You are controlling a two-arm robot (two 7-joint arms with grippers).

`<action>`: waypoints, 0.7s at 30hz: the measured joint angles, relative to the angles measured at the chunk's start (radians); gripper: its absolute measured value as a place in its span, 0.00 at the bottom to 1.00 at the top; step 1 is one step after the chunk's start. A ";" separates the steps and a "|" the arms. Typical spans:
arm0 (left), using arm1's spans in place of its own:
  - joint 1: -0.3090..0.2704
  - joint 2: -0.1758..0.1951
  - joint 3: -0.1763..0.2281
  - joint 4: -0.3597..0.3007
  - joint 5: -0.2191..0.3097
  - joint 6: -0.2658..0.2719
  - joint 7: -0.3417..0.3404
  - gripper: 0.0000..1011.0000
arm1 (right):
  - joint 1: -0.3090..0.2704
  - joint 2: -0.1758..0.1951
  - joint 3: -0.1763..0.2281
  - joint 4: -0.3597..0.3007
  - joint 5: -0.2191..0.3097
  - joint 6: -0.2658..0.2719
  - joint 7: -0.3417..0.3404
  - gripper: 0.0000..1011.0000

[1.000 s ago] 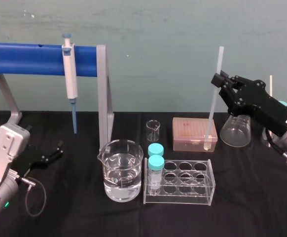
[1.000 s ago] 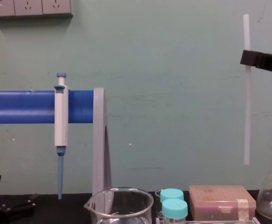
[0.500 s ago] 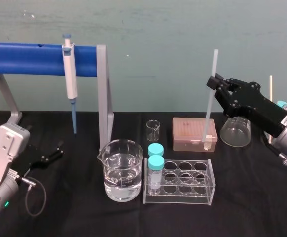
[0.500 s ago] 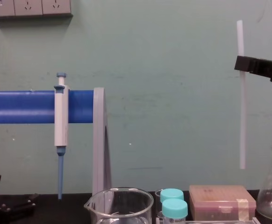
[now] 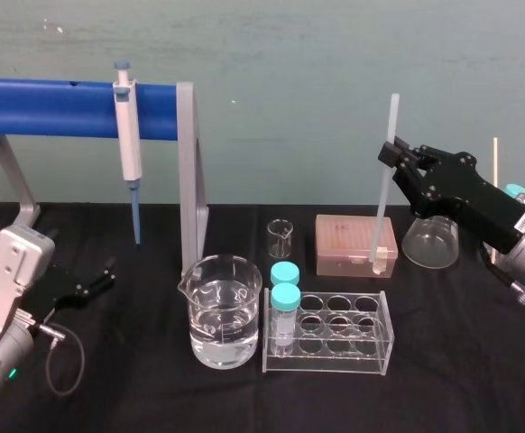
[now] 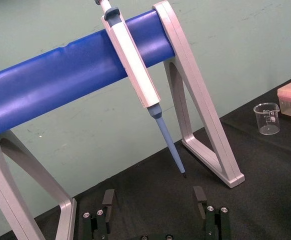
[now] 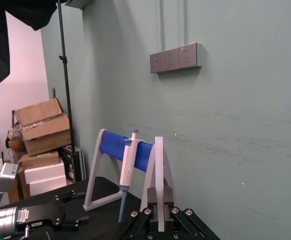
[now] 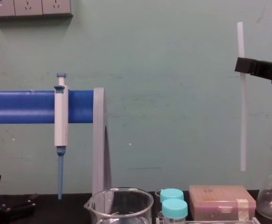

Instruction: Pick up the stirring rod with one hand, then place it down.

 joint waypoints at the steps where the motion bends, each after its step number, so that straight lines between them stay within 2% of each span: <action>1: 0.000 0.000 0.000 0.000 0.000 0.000 0.000 0.99 | 0.000 0.001 0.000 0.001 0.001 -0.002 0.002 0.06; 21: 0.000 0.000 0.000 0.000 0.000 0.000 0.000 0.99 | 0.010 0.014 -0.012 0.018 0.010 -0.012 0.040 0.06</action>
